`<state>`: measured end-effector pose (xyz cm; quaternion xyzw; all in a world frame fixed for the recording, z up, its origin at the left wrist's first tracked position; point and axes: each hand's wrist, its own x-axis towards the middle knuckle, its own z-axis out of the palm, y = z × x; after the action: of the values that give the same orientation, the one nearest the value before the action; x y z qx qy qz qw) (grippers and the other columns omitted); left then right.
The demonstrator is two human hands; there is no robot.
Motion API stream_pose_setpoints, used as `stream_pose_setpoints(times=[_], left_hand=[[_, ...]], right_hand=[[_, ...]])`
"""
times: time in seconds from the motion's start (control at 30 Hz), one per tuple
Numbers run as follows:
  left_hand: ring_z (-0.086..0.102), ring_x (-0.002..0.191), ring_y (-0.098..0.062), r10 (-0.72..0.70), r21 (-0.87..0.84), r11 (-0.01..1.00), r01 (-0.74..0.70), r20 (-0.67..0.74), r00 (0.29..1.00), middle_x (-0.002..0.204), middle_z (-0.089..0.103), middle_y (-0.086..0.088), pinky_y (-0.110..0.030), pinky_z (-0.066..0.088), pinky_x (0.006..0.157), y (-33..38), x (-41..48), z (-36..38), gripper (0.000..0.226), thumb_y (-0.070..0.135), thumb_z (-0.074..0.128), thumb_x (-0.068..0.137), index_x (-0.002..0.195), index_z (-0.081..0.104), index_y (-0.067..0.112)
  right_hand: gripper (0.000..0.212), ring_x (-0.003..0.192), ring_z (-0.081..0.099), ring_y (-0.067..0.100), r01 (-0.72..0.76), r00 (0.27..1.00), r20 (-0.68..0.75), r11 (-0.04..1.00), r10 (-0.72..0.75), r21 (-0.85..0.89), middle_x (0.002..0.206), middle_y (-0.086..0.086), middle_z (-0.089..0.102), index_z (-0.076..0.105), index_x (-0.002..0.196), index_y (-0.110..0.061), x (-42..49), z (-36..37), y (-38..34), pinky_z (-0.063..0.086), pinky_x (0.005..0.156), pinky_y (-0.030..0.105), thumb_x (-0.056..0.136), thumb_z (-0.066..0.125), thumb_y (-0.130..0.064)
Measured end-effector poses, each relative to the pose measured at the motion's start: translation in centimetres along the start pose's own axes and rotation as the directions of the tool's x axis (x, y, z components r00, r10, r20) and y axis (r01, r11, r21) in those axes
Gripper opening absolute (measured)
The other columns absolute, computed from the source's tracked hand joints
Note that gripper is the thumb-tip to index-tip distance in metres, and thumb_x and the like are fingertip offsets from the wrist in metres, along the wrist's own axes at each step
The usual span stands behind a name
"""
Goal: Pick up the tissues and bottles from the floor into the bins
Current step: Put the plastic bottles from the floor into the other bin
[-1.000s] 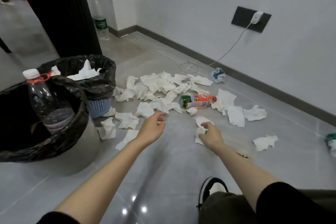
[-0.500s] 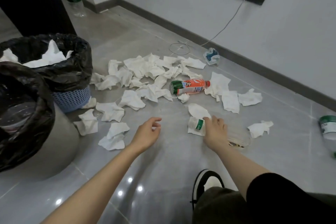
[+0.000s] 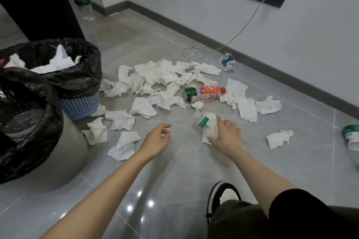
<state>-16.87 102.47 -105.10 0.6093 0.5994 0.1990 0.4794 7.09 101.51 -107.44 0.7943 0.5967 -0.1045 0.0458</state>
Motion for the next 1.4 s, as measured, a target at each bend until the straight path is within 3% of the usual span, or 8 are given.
stream_pose_setpoints(times=[0.1, 0.23, 0.43, 0.63, 0.9, 1.07, 1.23, 1.4], left_hand=[[0.056, 0.099, -0.016, -0.012, -0.019, 1.000, 0.012, -0.026, 1.000, 0.122, 0.059, -0.004, -0.024, 0.044, 0.078, 0.2, -0.4, -0.9, 0.034, 0.016, 0.047, 0.096, 0.130, 0.051, 0.020], [0.056, 0.102, -0.016, -0.033, -0.056, 0.998, 0.030, -0.040, 0.999, 0.128, 0.055, -0.004, -0.028, 0.047, 0.086, 0.5, -0.9, -2.2, 0.039, 0.022, 0.051, 0.095, 0.134, 0.047, 0.022], [0.041, 0.130, -0.021, -0.076, -0.134, 0.987, 0.092, 0.122, 0.990, 0.144, 0.040, 0.001, -0.031, 0.039, 0.096, 1.0, -2.1, -4.1, 0.081, 0.049, 0.070, 0.077, 0.145, 0.029, 0.034], [0.057, 0.106, -0.011, -0.089, -0.209, 0.971, 0.113, 0.123, 0.988, 0.129, 0.052, -0.002, -0.017, 0.047, 0.078, 1.1, -2.9, -5.2, 0.087, 0.046, 0.077, 0.071, 0.142, 0.030, 0.035], [0.072, 0.085, -0.017, -0.204, -0.421, 0.877, 0.231, 0.111, 0.973, 0.103, 0.070, -0.006, -0.040, 0.059, 0.076, 0.5, -1.7, -6.3, 0.088, 0.034, 0.087, 0.055, 0.131, 0.046, 0.024], [0.068, 0.091, -0.012, -0.229, -0.337, 0.915, 0.221, 0.018, 0.973, 0.110, 0.065, 0.004, -0.035, 0.056, 0.073, 0.1, -0.1, -6.7, 0.082, 0.037, 0.089, 0.053, 0.125, 0.049, 0.027], [0.067, 0.092, -0.010, -0.212, -0.322, 0.929, 0.183, -0.057, 0.976, 0.108, 0.065, 0.006, -0.025, 0.052, 0.072, -0.1, 1.8, -6.8, 0.070, 0.031, 0.087, 0.059, 0.119, 0.053, 0.020], [0.063, 0.095, -0.008, -0.214, -0.297, 0.937, 0.184, -0.073, 0.974, 0.107, 0.060, 0.010, -0.031, 0.054, 0.082, -0.7, 3.6, -7.1, 0.071, 0.028, 0.087, 0.060, 0.119, 0.048, 0.022]], right_hand=[[0.096, 0.131, 0.037, 0.030, 0.074, 0.997, -0.038, 0.925, -0.064, 0.372, 0.142, 0.007, 0.043, 0.018, 0.151, -0.021, 0.5, -2.2, -2.6, 0.036, 0.106, 0.041, 0.075, 0.070, -0.049], [0.098, 0.128, 0.046, 0.021, -0.051, 0.994, 0.092, 0.535, -0.051, 0.843, 0.139, 0.004, 0.048, 0.033, 0.147, -0.023, 0.9, -4.9, -5.6, 0.042, 0.105, 0.039, 0.065, 0.082, -0.046], [0.048, 0.097, 0.065, 0.019, -0.271, 0.925, 0.294, 0.126, -0.242, 0.954, 0.110, 0.003, 0.069, 0.058, 0.121, -0.022, -0.3, -6.0, -7.7, 0.050, 0.071, 0.025, 0.078, 0.074, -0.035], [0.043, 0.094, 0.065, 0.020, -0.343, 0.868, 0.336, 0.049, -0.365, 0.938, 0.097, 0.000, 0.073, 0.064, 0.118, -0.014, -1.5, -6.0, -9.7, 0.055, 0.084, 0.032, 0.080, 0.074, -0.032], [0.037, 0.098, 0.066, 0.019, -0.302, 0.896, 0.318, 0.099, -0.312, 0.948, 0.111, 0.002, 0.069, 0.065, 0.115, -0.016, 0.1, -6.3, -11.3, 0.055, 0.083, 0.032, 0.088, 0.063, -0.042], [0.036, 0.108, 0.056, 0.019, -0.076, 0.994, 0.107, 0.492, -0.035, 0.867, 0.128, 0.004, 0.057, 0.058, 0.126, -0.018, 4.1, -4.8, -10.5, 0.049, 0.089, 0.034, 0.090, 0.058, -0.018], [0.048, 0.115, 0.051, 0.025, 0.049, 0.997, 0.016, 0.785, -0.075, 0.618, 0.137, 0.010, 0.047, 0.054, 0.131, -0.017, 8.7, -3.6, -9.2, 0.039, 0.097, 0.031, 0.083, 0.057, -0.013], [0.060, 0.135, 0.032, 0.034, 0.086, 0.991, 0.059, 0.916, -0.118, 0.392, 0.152, 0.009, 0.027, 0.037, 0.143, -0.015, 12.4, -2.1, -9.0, 0.027, 0.110, 0.037, 0.086, 0.055, -0.016]])
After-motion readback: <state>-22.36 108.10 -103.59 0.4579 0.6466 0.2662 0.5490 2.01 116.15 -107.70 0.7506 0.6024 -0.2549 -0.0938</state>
